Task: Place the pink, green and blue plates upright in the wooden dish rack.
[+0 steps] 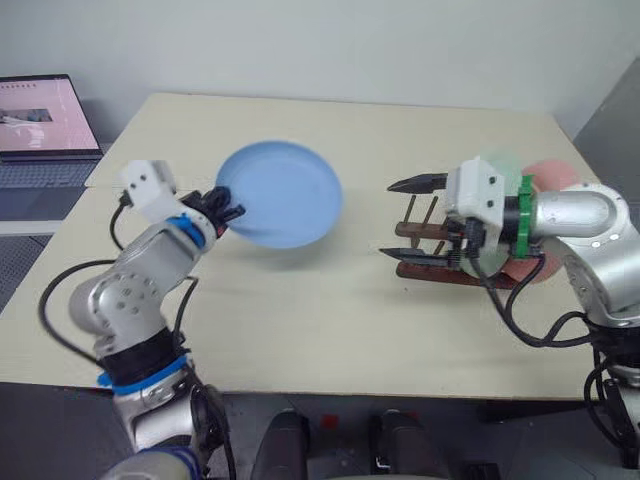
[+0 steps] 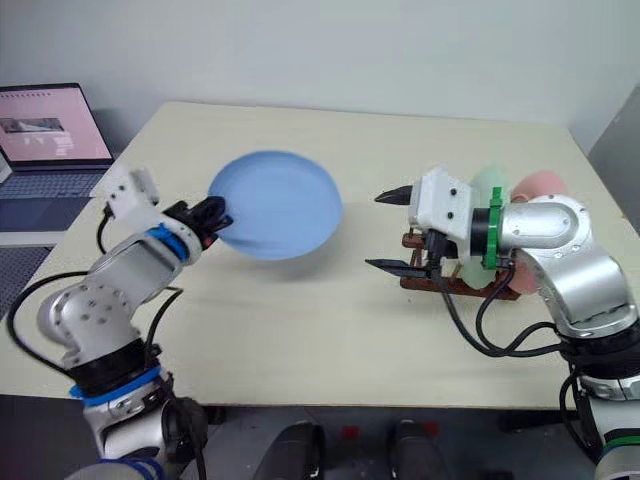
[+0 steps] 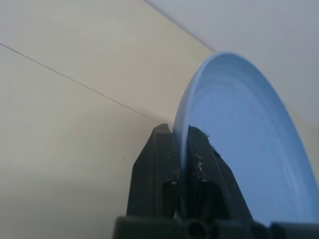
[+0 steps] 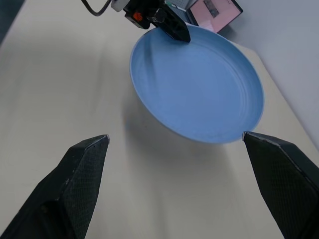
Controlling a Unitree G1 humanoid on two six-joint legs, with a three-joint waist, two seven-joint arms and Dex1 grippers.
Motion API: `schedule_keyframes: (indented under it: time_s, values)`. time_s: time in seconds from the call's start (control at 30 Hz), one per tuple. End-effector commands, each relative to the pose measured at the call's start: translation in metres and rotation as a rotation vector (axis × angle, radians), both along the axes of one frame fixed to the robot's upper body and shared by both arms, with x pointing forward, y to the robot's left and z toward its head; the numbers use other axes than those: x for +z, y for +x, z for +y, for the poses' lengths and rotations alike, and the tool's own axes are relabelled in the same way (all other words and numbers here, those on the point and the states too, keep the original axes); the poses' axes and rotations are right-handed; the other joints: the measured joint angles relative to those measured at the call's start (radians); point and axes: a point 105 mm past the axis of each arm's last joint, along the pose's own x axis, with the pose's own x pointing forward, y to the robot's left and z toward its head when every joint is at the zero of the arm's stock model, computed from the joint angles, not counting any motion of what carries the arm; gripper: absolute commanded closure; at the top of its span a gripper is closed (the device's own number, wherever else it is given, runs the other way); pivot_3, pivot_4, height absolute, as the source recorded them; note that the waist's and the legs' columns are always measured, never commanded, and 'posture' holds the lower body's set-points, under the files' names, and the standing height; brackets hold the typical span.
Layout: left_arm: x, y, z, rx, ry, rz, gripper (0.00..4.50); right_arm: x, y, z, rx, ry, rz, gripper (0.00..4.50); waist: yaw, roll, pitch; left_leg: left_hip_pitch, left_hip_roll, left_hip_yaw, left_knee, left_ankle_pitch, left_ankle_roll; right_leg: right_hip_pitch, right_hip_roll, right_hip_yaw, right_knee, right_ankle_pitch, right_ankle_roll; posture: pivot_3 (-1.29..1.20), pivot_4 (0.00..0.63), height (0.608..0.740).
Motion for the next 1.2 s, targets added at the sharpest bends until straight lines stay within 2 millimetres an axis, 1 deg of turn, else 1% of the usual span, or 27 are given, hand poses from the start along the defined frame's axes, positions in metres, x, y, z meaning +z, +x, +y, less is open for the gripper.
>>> schedule_keyframes:
  time_s: [0.03,0.1,0.13,0.2,0.27,0.37,0.43,0.53,0.73,0.8,0.9,1.03,1.2]
  values:
    - [0.023,0.015,-0.025,-0.016,0.025,-0.07,4.48,0.006,0.004,0.017,0.004,-0.006,-0.108,0.0,-0.001,0.0,0.0,0.0,0.001,0.0,0.0,0.0,0.0,0.0,0.001,0.0,0.0,0.0,0.0,0.0,0.15,0.733]
    - [0.027,0.022,-0.041,-0.041,0.026,-0.077,4.48,-0.001,0.009,0.028,0.001,-0.018,-0.126,0.0,0.0,0.0,0.0,0.0,0.001,0.0,0.0,0.0,0.0,0.0,0.002,0.0,0.0,0.0,0.0,0.0,0.15,0.733]
    - [0.028,0.025,-0.045,-0.043,0.037,-0.077,4.48,-0.005,0.013,0.033,0.001,-0.04,-0.147,0.0,-0.001,0.0,0.0,0.0,0.001,0.0,0.0,0.0,0.0,0.0,0.002,-0.001,0.0,0.0,0.0,0.0,0.15,0.733]
    - [0.025,0.029,-0.049,-0.047,0.043,-0.071,4.48,-0.014,0.019,0.037,0.006,-0.106,-0.204,0.0,-0.001,0.0,0.0,0.0,0.001,0.0,0.0,0.0,0.0,0.0,0.002,-0.001,0.0,0.0,0.0,0.0,0.15,0.733]
    - [0.025,0.031,-0.05,-0.048,0.044,-0.071,4.48,-0.017,0.021,0.038,0.012,-0.13,-0.228,0.0,-0.003,0.0,0.0,0.0,0.001,0.001,0.0,0.0,0.0,0.0,0.002,0.0,0.0,0.0,0.0,0.0,0.15,0.733]
    - [0.028,0.036,-0.056,-0.033,0.013,-0.067,4.48,-0.023,0.036,0.046,-0.005,-0.181,-0.293,0.0,-0.009,0.0,0.0,0.0,0.001,0.001,0.0,0.0,0.0,-0.001,0.002,0.0,0.0,0.0,-0.001,0.0,0.15,0.733]
    - [0.031,0.038,-0.059,-0.032,0.003,-0.071,4.48,-0.024,0.044,0.047,-0.019,-0.217,-0.334,0.0,-0.012,0.0,0.0,0.0,0.001,0.001,0.0,0.0,0.0,-0.001,0.002,-0.001,0.001,0.0,-0.001,0.0,0.15,0.733]
    - [0.031,0.037,-0.062,-0.033,-0.025,-0.059,4.5,-0.028,0.052,0.048,-0.03,-0.258,-0.364,0.58,-0.013,0.0,0.0,0.0,0.001,0.0,0.0,0.0,0.0,0.0,0.002,-0.001,0.001,0.0,-0.001,0.0,0.15,0.733]
    - [0.031,0.034,-0.067,-0.042,-0.059,-0.044,4.5,-0.033,0.063,0.051,-0.053,-0.297,-0.406,2.7,-0.016,0.0,0.0,0.0,0.001,0.001,0.0,0.0,-0.001,0.0,0.002,0.0,0.001,0.001,-0.001,0.0,0.15,0.733]
    - [0.032,0.031,-0.073,-0.062,-0.07,-0.039,4.5,-0.035,0.065,0.052,-0.062,-0.282,-0.38,3.54,-0.016,0.0,0.0,0.0,0.001,0.001,0.0,0.0,-0.001,0.0,0.002,0.0,0.001,0.001,-0.001,0.0,0.15,0.733]
    - [0.03,0.028,-0.077,-0.072,-0.067,-0.035,4.5,-0.038,0.065,0.053,-0.064,-0.283,-0.376,4.48,-0.017,0.0,0.0,0.0,0.001,0.0,0.0,0.001,-0.001,0.0,0.002,0.0,0.001,0.001,-0.001,0.0,0.15,0.733]
    - [0.026,0.025,-0.078,-0.077,-0.069,-0.02,4.5,-0.039,0.063,0.055,-0.059,-0.276,-0.375,4.48,-0.017,0.0,0.0,0.0,0.001,0.0,0.0,0.001,-0.002,0.0,0.002,0.0,0.001,0.001,-0.001,0.0,0.15,0.733]
    - [0.029,0.024,-0.077,-0.094,-0.044,-0.039,4.5,-0.036,0.062,0.052,-0.05,-0.278,-0.387,4.48,-0.017,0.0,0.0,0.0,0.001,0.0,0.0,0.002,-0.003,0.0,0.002,-0.001,0.002,0.001,-0.001,0.0,0.15,0.733]
